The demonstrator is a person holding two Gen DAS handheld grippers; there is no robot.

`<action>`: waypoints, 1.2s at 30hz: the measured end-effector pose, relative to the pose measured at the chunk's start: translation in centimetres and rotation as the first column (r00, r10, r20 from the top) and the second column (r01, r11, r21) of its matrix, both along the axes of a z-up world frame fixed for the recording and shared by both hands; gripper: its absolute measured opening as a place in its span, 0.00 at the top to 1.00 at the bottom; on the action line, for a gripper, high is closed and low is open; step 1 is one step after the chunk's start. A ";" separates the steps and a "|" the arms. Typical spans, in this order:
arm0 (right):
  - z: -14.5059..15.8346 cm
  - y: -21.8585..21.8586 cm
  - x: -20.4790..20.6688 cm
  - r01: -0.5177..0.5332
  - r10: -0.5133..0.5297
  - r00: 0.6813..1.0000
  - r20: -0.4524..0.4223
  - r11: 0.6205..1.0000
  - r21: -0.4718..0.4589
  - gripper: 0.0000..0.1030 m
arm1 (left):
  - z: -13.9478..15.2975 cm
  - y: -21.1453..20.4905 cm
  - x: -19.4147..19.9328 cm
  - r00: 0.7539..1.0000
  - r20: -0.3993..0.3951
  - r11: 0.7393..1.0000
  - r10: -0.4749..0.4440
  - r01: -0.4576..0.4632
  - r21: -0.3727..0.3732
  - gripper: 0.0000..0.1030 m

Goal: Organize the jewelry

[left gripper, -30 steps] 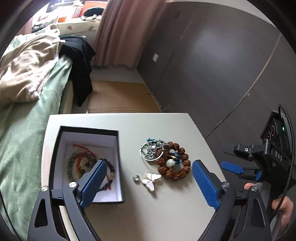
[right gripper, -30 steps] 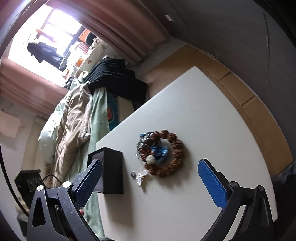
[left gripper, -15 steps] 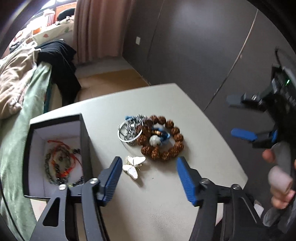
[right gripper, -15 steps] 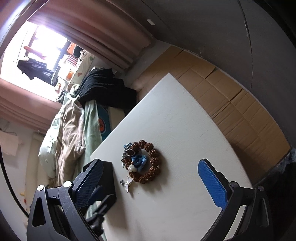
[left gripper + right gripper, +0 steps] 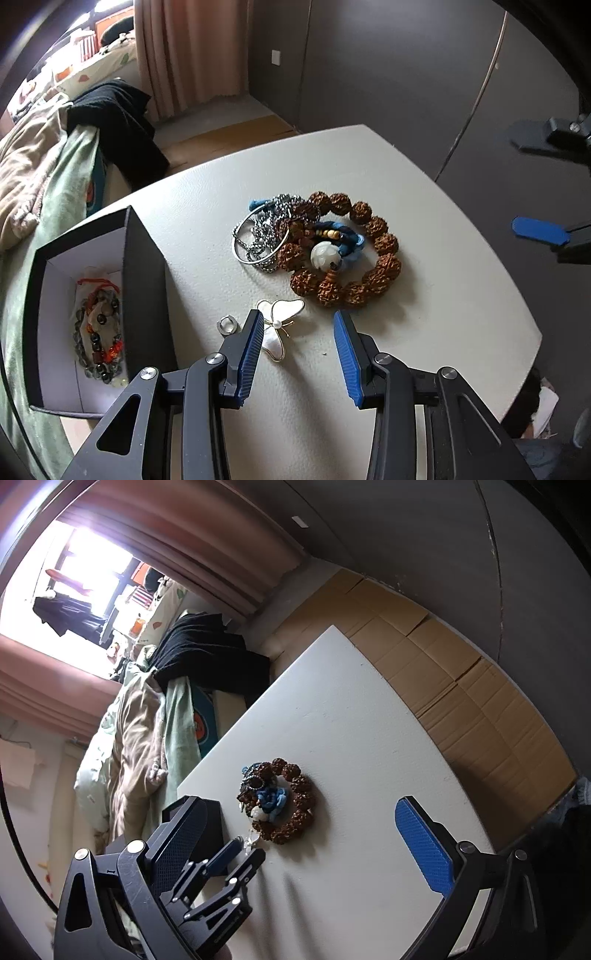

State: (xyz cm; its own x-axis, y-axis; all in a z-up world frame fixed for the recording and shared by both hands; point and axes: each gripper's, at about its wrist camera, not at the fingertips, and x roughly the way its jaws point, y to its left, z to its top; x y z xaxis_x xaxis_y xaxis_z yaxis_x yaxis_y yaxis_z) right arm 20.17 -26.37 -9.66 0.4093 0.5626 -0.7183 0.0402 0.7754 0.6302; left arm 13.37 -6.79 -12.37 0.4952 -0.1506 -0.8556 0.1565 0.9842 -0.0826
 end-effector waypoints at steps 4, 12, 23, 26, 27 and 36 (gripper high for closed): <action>-0.2 0.2 0.1 0.004 -0.004 1.000 -0.003 1.000 0.003 0.00 | -0.5 -0.3 0.4 1.000 0.003 0.999 0.002 -0.002 0.034 0.62; -0.7 1.0 0.1 -0.015 0.014 1.000 -0.014 0.999 -0.034 0.00 | -0.9 1.0 0.8 0.999 -0.009 0.998 0.046 -0.045 0.046 0.70; -0.8 2.4 0.1 -0.063 0.062 0.998 -0.013 0.995 -0.073 0.00 | 0.3 1.8 0.6 0.998 0.013 0.998 0.062 -0.062 -0.024 0.70; -0.9 2.6 0.1 -0.074 0.073 0.997 -0.012 0.995 -0.073 0.00 | 1.3 2.3 0.4 0.997 0.032 0.995 0.074 -0.072 -0.064 0.70; -1.0 2.7 0.2 -0.077 0.076 0.997 -0.013 0.994 -0.074 0.00 | 1.7 2.6 0.3 0.996 0.038 0.994 0.081 -0.077 -0.083 0.70; -2.7 4.8 1.2 -0.136 0.131 0.990 -0.048 0.985 -0.105 0.28 | 3.8 4.9 -0.2 0.990 0.075 0.977 0.116 -0.101 -0.188 0.70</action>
